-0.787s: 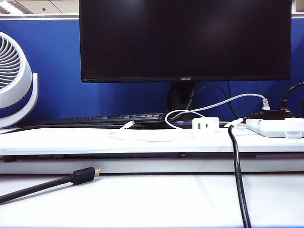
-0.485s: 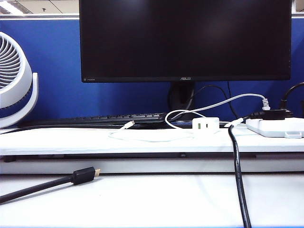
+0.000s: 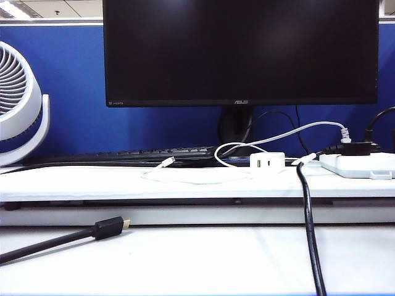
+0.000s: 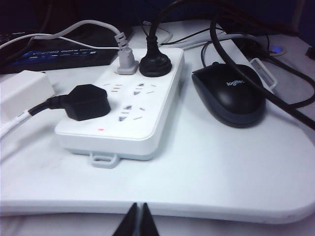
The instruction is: Pick up the Type-C charging cable and the charging base, insert one end of the Type-C charger into the corresponding slot on the base, and finally place the plugged-in charger back on the table.
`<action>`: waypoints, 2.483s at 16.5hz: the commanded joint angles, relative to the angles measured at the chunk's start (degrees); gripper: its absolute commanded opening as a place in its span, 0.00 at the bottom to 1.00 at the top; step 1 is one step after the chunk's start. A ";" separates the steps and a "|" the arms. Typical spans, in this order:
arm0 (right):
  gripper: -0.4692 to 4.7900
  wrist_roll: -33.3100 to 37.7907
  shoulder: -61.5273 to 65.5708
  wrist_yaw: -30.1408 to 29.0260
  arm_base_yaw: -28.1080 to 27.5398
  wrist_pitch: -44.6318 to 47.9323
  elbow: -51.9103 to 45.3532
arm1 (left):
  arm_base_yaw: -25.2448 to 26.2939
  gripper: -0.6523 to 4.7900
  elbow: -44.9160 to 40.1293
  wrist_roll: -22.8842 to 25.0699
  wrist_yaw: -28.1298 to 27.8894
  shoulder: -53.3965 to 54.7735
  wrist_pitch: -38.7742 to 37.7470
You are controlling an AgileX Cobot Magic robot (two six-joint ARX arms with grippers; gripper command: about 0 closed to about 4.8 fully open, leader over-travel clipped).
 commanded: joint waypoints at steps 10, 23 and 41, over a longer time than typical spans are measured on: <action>0.09 -0.02 15.69 -1.40 -0.02 1.88 26.75 | 0.02 0.11 17.70 -15.06 -1.36 10.51 7.74; 0.09 -2.91 64.04 -11.91 2.69 -8.90 71.71 | -0.72 0.11 67.56 -4.85 19.71 65.44 -7.69; 0.75 26.16 88.30 -12.72 13.60 -16.13 74.44 | -16.17 0.34 69.33 1.57 21.97 73.57 -11.74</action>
